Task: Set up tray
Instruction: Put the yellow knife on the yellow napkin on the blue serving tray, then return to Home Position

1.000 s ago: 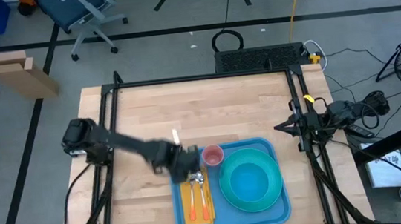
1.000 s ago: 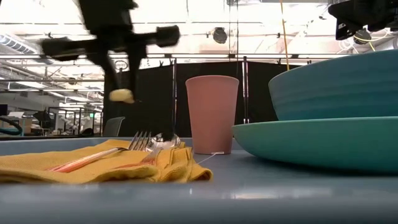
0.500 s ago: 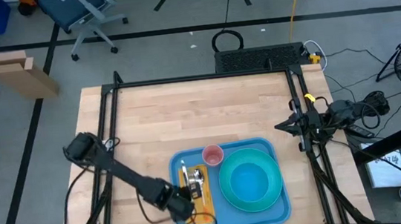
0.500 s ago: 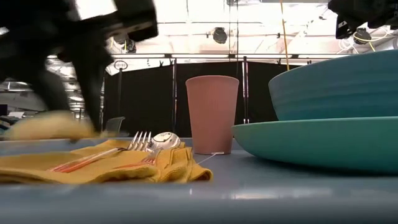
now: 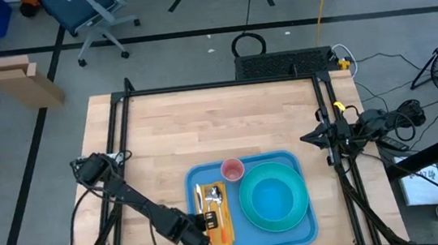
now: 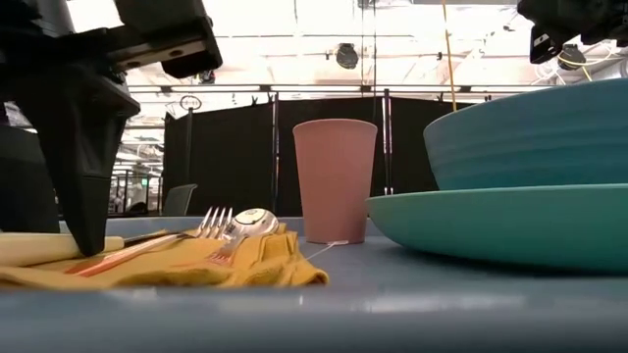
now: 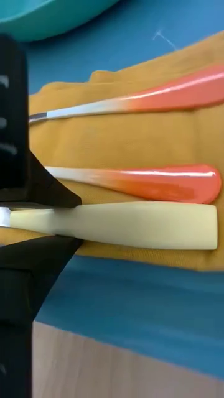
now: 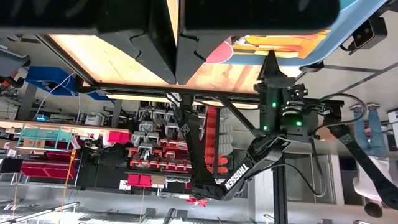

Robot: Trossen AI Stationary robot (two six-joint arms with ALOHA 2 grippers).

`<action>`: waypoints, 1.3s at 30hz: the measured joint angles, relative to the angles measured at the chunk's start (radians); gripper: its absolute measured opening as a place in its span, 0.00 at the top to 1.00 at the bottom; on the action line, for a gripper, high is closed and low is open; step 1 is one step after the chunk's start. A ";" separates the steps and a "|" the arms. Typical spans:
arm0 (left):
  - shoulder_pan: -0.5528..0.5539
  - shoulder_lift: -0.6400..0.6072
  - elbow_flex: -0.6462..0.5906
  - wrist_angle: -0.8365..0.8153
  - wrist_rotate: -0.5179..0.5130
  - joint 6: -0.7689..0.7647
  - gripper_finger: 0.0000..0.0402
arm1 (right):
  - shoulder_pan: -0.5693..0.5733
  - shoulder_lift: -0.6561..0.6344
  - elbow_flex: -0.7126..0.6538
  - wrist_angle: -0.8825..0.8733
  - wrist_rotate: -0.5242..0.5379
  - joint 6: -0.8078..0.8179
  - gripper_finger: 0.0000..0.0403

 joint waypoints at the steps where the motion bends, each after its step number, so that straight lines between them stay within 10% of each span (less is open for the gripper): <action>1: 0.004 -0.002 -0.001 0.005 0.000 -0.018 0.85 | 0.000 0.000 0.000 0.000 0.000 0.000 1.00; 15: -0.003 0.002 0.051 -0.059 -0.141 -0.084 0.45 | 0.000 0.000 0.000 -0.001 0.000 0.000 1.00; 27: 0.000 -0.069 0.241 -0.663 -0.184 -0.344 0.69 | 0.000 0.000 0.000 -0.007 -0.043 -0.021 1.00; 32: 0.089 -0.333 0.051 -0.354 -0.131 -0.397 0.95 | -0.001 0.000 0.000 -0.013 0.035 -0.087 1.00; 39: 0.269 -0.782 -0.396 0.411 0.078 -0.304 0.99 | 0.000 -0.003 0.000 -0.040 -0.003 -0.105 1.00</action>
